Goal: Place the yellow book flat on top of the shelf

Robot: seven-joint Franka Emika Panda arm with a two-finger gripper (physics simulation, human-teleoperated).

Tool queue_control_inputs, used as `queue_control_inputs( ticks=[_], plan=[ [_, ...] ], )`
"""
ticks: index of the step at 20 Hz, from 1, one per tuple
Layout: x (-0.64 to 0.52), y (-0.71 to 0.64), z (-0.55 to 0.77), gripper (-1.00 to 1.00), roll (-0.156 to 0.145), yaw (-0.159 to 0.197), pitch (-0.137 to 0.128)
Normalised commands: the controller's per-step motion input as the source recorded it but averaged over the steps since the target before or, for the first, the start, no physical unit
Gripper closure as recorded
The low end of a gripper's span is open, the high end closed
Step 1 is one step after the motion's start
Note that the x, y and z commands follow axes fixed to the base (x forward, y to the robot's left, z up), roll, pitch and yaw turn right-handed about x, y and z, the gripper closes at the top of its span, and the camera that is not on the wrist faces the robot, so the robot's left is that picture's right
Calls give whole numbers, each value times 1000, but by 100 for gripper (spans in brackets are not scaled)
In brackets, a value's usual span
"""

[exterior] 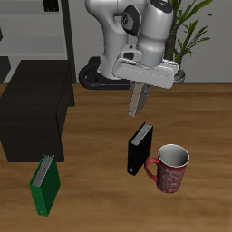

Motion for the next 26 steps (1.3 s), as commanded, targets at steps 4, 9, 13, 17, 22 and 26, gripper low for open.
queue_control_inputs(
  ticks=[4, 9, 13, 17, 22, 26],
  plan=[
    [-69, -645, 675, 100, -116, 114, -89],
    [-73, -535, 548, 100, -94, 98, -74],
    [-83, -409, 558, 100, -88, 82, -85],
    [-44, -41, 1, 100, 0, 0, 0],
    [-129, -410, 659, 100, -116, 103, -109],
    [-63, -258, 392, 100, -70, 31, -57]
  ],
)
